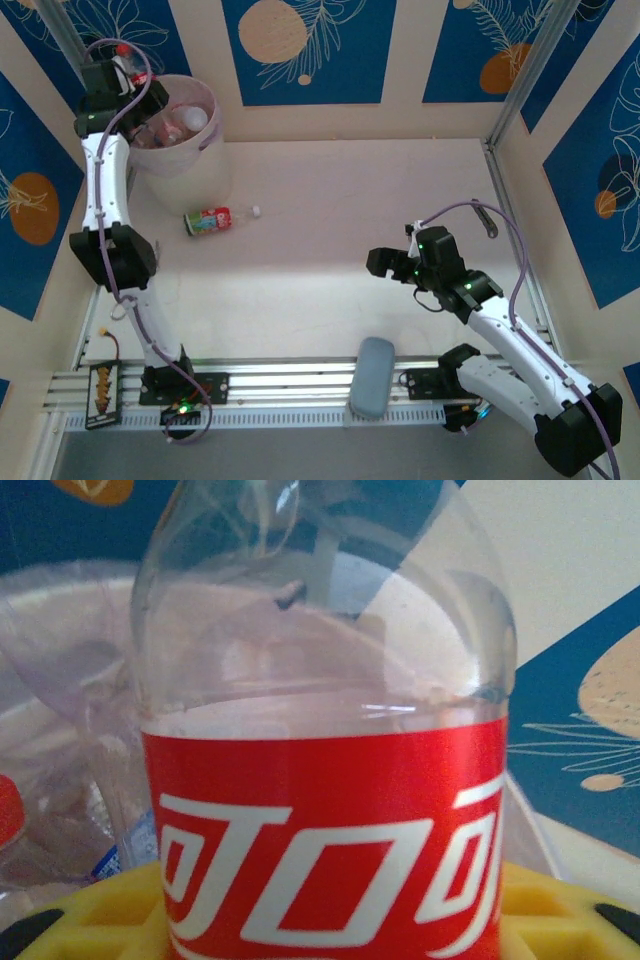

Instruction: Put the plastic bottles in the bin

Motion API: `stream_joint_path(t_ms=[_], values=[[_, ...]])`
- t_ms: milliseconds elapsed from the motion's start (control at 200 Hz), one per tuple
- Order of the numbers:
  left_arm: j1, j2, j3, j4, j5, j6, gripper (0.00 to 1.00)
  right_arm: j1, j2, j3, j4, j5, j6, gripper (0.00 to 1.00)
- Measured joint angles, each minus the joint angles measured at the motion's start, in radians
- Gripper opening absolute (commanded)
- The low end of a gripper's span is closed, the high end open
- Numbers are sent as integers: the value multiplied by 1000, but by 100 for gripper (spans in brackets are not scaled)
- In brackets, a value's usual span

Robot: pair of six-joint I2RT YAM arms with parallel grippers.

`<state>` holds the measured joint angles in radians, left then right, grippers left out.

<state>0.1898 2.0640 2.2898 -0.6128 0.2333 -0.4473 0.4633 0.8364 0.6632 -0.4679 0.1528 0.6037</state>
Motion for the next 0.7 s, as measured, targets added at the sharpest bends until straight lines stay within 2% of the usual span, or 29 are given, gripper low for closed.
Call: stream_joint_path(t_ms=[50, 165, 310, 525, 700], values=[[0, 5, -6, -1, 6, 1, 40, 0, -2, -2, -1, 1, 0, 95], [0, 7, -12, -1, 17, 16, 75, 0, -3, -5, -7, 2, 0, 95], [0, 7, -14, -1, 18, 55, 97, -1, -3, -5, -17, 3, 0, 95], [11, 6, -10, -1, 8, 93, 98, -1, -18, -6, -27, 6, 1, 95], [34, 5, -7, 0, 3, 110, 82, -1, -21, -27, -24, 6, 8, 95]])
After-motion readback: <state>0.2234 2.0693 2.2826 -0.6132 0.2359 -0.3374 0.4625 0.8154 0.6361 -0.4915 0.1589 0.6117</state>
